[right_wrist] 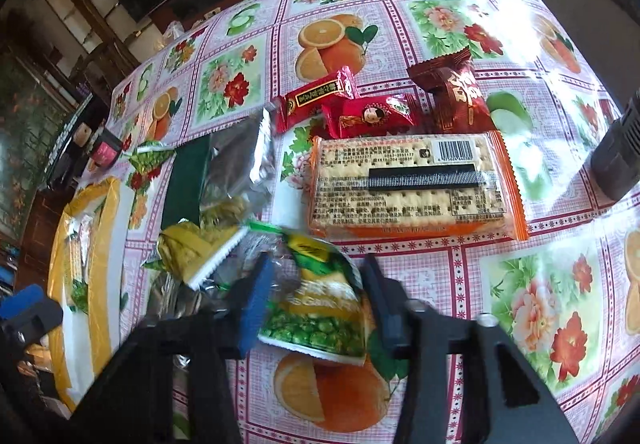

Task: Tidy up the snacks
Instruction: 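Move the right gripper toward the green pea snack bag on the table, then grasp the silver foil bag with the left gripper while the right gripper grasps the green pea bag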

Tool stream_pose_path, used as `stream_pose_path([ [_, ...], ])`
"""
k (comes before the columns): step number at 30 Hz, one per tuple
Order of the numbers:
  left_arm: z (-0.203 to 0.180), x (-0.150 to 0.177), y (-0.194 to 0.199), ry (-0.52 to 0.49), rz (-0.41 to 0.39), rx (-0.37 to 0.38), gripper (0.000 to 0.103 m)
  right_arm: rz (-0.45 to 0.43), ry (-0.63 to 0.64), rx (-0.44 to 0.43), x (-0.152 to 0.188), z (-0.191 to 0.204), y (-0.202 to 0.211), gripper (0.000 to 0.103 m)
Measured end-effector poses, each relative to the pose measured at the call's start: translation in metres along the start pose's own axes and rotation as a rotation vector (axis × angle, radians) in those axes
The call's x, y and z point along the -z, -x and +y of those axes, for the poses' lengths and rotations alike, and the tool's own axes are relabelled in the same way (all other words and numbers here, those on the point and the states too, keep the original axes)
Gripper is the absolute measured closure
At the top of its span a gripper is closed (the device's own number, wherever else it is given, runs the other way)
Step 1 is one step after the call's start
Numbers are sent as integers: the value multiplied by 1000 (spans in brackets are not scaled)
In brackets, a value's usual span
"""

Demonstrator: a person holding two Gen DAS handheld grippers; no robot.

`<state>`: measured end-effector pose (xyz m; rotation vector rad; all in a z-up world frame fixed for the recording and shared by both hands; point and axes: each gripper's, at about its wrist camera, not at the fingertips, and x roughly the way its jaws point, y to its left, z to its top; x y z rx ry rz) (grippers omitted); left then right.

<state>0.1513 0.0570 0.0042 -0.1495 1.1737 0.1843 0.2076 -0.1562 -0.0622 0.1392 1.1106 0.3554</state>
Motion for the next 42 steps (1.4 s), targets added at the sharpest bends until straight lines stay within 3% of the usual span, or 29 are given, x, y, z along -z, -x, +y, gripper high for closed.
stream_pose_path([
  [11,-61,1,-40,-65,54,-22,19,6,-6,38,40,-55,43,68],
  [16,-72,1,-65,-88,97,-68,19,9,6,33,40,-56,44,67],
  [22,-69,-2,-89,-84,137,-41,20,13,22,36,39,-54,42,67],
  [25,-63,-5,-88,-63,133,-3,32,11,37,49,40,-50,41,67],
  [26,-63,-5,-85,-73,127,-3,42,9,48,57,40,-48,40,67],
  [32,-59,5,-79,-101,129,7,43,-1,70,65,47,-41,41,67],
  [42,-49,71,-48,-158,123,13,43,-13,149,103,90,-18,59,68],
])
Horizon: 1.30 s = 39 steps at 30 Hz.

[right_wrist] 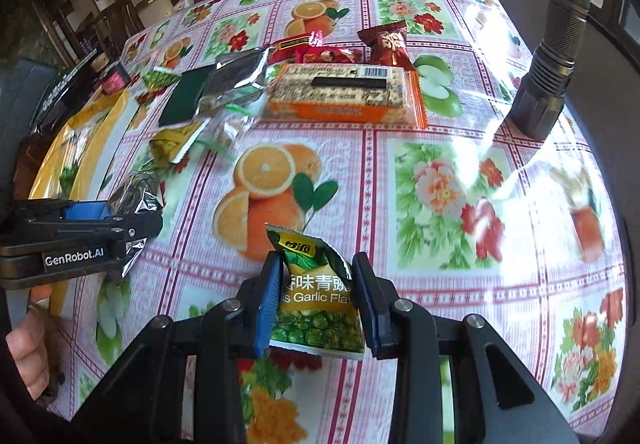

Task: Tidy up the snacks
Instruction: 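Grasp the silver foil bag with the left gripper while the right gripper grasps the green pea bag, then carry both bags over the tray and open both grippers to drop them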

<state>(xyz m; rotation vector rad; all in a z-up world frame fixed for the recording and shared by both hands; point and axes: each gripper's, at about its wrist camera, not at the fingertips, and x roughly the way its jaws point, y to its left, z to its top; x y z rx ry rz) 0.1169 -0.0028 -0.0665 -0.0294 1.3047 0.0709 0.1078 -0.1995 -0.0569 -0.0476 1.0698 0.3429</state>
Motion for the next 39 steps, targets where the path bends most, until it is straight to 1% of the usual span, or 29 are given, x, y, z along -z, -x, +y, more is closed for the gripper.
stream_pose_path([
  [3,1,29,8,-30,-15,9,43,-7,24,18,17,7,9,68],
  [6,3,56,18,-57,-39,28,43,-12,23,16,33,10,19,68],
  [11,5,86,34,-83,-73,69,43,-26,5,18,49,13,31,68],
  [12,6,91,36,-86,-80,73,43,-29,2,17,51,14,33,68],
  [13,4,89,35,-92,-84,73,43,-33,-3,16,52,14,35,68],
  [17,3,106,44,-110,-115,73,43,-32,0,16,58,22,37,68],
  [20,7,110,46,-114,-115,81,43,-29,-14,17,60,23,36,69],
  [22,12,104,42,-107,-109,78,43,-23,-18,21,61,23,34,69],
  [25,15,104,40,-99,-99,88,43,-10,12,46,63,28,28,69],
  [30,16,104,39,-101,-99,97,43,-46,12,62,65,31,40,69],
  [33,15,104,41,-109,-109,104,43,-65,9,59,66,30,51,69],
  [39,14,107,56,-122,-148,125,43,-70,17,63,63,32,60,69],
])
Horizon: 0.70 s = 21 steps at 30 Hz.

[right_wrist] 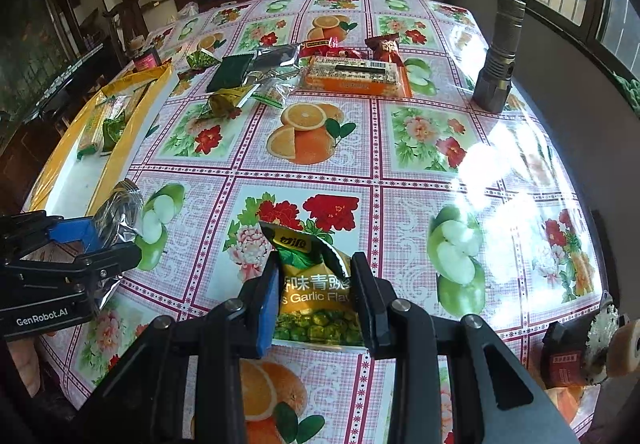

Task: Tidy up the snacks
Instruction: 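Carry both bags over the tray and open both grippers to drop them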

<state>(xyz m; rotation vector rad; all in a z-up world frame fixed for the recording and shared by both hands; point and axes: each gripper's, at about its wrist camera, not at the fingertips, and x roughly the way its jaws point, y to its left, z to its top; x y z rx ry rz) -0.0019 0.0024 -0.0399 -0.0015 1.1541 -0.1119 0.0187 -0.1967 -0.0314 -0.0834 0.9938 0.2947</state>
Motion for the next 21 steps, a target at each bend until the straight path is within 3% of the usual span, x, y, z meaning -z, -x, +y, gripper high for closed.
stream_pose_path([
  [10,21,-6,26,32,-68,4,43,-20,81,-26,-27,40,3,69],
  [21,94,-21,54,152,-135,-79,43,-77,266,-142,-82,144,-1,69],
])
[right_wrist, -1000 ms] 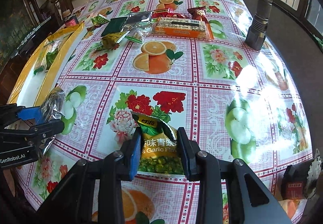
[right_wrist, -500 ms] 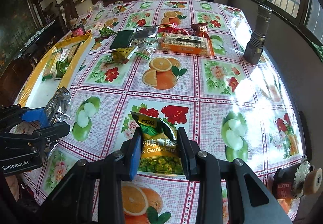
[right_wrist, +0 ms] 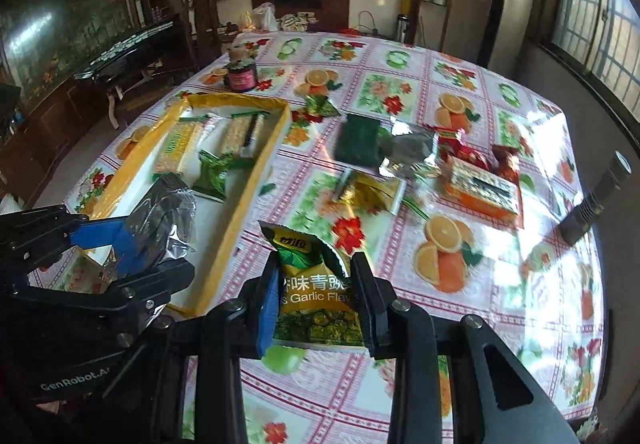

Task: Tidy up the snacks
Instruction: 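Carry both bags over the tray and open both grippers to drop them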

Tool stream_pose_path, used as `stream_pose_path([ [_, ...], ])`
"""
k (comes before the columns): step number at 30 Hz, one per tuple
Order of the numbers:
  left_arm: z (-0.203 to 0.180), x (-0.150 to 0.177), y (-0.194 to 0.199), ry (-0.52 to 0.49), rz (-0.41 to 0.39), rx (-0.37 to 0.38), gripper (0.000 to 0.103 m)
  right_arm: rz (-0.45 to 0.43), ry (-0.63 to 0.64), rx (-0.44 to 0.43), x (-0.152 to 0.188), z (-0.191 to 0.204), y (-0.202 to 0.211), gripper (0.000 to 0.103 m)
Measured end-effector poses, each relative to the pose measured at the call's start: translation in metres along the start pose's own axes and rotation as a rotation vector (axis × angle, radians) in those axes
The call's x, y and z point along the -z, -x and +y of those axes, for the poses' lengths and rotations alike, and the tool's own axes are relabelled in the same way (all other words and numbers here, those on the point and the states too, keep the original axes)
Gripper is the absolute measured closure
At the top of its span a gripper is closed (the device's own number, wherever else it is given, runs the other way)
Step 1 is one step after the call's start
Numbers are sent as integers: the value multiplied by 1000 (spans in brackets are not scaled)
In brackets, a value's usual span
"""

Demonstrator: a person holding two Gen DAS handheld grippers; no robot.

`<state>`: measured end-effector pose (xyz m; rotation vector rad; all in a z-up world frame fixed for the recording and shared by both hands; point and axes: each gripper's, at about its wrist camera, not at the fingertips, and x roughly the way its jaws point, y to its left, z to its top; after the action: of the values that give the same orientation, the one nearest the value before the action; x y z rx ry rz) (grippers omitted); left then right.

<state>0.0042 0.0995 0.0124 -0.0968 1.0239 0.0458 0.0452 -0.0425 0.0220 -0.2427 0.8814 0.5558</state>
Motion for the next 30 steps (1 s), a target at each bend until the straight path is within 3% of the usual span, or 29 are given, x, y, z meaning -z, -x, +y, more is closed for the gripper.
stream_pose_path([
  [8,81,-20,-10,119,20,-135,43,8,37,-132,-43,51,-47,70],
  [12,107,-24,-30,173,76,-144,43,56,26,-173,-49,65,-80,70],
  [24,116,-34,-76,211,171,-169,43,145,-51,-190,-41,59,-124,70],
  [30,113,-36,-80,200,167,-212,43,152,-41,-198,-41,59,-123,68],
])
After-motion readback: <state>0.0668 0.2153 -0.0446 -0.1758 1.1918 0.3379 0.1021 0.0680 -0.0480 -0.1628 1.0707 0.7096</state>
